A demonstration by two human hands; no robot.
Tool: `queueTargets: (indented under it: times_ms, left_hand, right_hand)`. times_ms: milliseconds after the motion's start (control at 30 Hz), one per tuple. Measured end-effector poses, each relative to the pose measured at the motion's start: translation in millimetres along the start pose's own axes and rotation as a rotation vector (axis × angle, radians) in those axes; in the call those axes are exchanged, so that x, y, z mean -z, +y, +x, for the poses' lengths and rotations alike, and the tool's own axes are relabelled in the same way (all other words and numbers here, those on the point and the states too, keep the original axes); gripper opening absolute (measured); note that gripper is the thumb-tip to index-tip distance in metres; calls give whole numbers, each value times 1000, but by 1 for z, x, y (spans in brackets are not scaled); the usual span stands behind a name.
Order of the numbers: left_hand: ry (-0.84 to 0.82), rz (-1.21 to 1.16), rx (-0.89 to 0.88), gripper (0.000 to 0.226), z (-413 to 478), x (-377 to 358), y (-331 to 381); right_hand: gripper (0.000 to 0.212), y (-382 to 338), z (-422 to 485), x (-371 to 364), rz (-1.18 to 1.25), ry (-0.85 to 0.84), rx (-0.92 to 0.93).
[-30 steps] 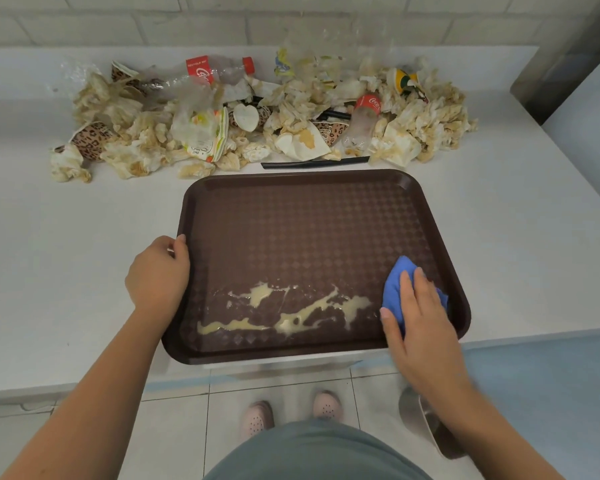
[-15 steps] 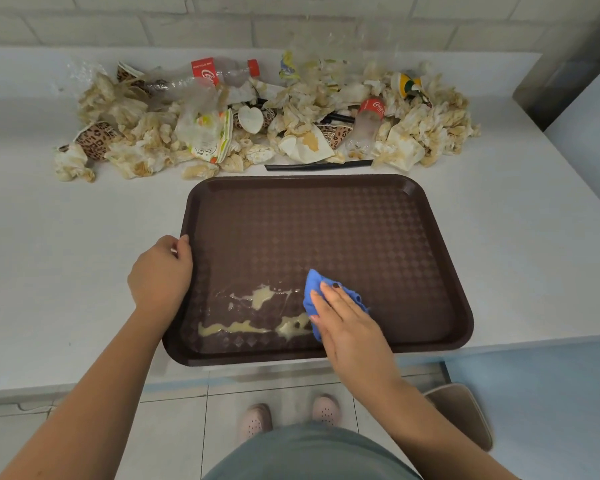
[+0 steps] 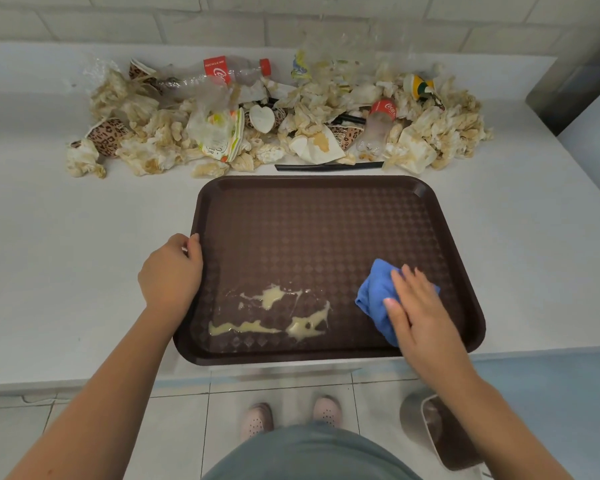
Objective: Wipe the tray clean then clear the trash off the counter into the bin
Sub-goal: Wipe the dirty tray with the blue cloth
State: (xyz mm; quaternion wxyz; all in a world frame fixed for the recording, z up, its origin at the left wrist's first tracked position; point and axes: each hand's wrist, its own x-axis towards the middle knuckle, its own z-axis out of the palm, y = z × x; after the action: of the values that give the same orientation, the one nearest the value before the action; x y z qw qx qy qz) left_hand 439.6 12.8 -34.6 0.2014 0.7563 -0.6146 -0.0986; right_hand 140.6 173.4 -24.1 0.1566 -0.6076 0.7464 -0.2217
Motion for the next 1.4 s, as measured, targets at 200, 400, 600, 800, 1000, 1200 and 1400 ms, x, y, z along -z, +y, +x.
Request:
queueTargets:
  times_ms: [200,400,600,800,1000,1200,1400]
  left_hand:
    - [7,-2,10,40,-1,2,2]
    - [17,-8,25,39,0,3,-1]
    - [21,-9,18,39,2,-1,-2]
    - [-13,-10,-12,38,6,0,-6]
    - [-52,-54,-58,36,11,0,-9]
    - [-121,-92,-73,35,20,2,-13]
    - [-135,-84,-46,34,21,3,-12]
  right_hand:
    - [90,-28,-4,-22,-193,-210,1]
    - [89,-66,-2,-46,-223,-312,119]
    - [79,-95,4,-61,-177,-407,168]
    - [76,-118,11,-72,-162,-497,274]
    - [63,-135,32,-76,-89,-588,416]
    - [62,-156,62,-81,-73,-681,669]
    - [65,-150,65,-87,30,-688,791]
